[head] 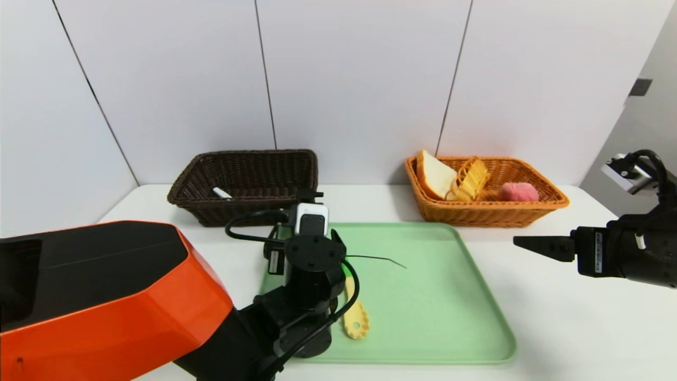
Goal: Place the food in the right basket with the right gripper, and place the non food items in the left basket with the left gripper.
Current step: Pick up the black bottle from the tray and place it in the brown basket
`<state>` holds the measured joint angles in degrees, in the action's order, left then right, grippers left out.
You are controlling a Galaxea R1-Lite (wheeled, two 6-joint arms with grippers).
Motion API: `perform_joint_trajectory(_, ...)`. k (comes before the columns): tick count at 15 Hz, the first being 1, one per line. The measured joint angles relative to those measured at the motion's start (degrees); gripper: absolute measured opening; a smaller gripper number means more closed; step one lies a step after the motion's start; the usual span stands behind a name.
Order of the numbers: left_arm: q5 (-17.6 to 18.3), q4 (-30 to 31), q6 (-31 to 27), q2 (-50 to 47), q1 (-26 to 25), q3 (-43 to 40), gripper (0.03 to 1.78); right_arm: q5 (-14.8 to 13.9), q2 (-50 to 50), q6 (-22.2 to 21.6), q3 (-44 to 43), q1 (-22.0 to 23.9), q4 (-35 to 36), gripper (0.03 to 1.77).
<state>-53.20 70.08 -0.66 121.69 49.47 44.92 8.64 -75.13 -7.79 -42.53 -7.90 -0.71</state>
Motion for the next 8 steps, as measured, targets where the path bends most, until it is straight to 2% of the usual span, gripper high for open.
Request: perform_joint_trajectory(8, 0.5, 0.0, 0.2, 2.9, -1.2, 3.8, 1.69, 0.1, 0.3, 0.0, 0.5, 0.0, 0.1, 1.71)
